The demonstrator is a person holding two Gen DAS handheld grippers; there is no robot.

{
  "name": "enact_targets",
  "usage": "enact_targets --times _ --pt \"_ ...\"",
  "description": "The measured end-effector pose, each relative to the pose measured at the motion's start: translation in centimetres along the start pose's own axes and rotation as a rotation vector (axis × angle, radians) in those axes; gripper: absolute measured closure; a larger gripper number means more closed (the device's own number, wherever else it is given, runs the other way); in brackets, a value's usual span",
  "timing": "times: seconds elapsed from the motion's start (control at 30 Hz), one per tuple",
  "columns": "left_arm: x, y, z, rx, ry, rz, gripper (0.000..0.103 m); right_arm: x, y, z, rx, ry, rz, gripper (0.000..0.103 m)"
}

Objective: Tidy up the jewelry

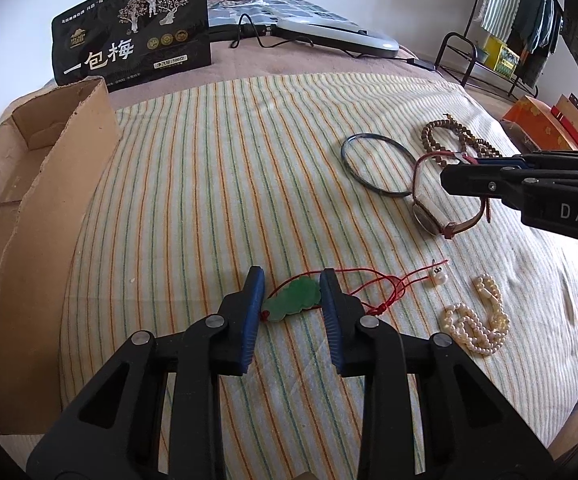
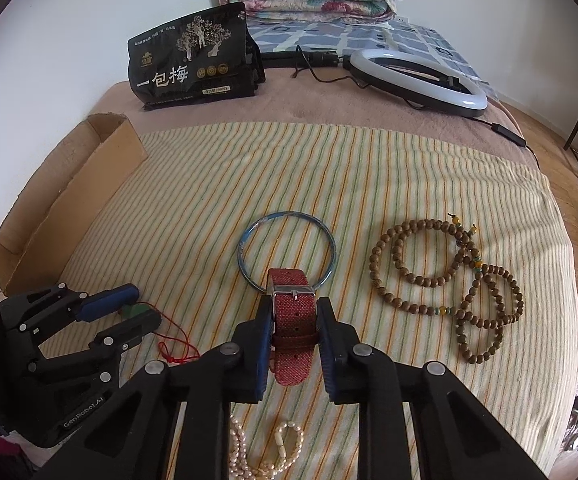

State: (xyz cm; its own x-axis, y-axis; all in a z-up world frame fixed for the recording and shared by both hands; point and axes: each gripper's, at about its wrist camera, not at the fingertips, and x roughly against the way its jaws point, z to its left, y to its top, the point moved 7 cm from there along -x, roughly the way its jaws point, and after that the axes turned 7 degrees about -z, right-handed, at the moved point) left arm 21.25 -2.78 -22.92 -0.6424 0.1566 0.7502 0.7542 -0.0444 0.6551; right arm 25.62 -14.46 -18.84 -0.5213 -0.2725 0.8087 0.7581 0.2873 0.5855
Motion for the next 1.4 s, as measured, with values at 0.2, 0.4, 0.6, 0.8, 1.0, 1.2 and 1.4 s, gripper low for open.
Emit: enact_targets --times 0.2,0.4,0.6,0.8,1.0,1.2,1.4 --pt "0.9 0.4 0.1 0.004 -0.001 -0.020 0.075 0.9 0.3 -0.1 0.003 -0.011 -0.021 0.083" --pt "2.0 0.9 -0.1 -0.001 -0.008 -0.043 0.075 2.0 0.9 -0.2 -0.001 -0.023 -0.047 0.083" --pt "3.7 1.8 -0.2 0.005 -0.018 -0.077 0.075 3.1 1.6 0.0 0.004 -0.036 -0.074 0.083" --pt "5.8 2.8 -0.4 0.011 -0.032 -0.118 0.075 4.5 2.2 0.5 0.010 -0.044 -0.100 0.083" --pt "7.9 3.8 -0.1 0.032 -0.043 -0.151 0.075 6.0 2.7 1.0 0.019 -0.052 -0.130 0.083" --pt "10.3 4.8 0.2 0.047 -0.053 -0.194 0.075 7.7 3.4 1.7 0.018 -0.052 -0.164 0.083" --pt "12.5 5.5 0.5 0.039 -0.048 -0.236 0.075 9.2 4.0 2.8 0.030 -0.047 -0.196 0.083"
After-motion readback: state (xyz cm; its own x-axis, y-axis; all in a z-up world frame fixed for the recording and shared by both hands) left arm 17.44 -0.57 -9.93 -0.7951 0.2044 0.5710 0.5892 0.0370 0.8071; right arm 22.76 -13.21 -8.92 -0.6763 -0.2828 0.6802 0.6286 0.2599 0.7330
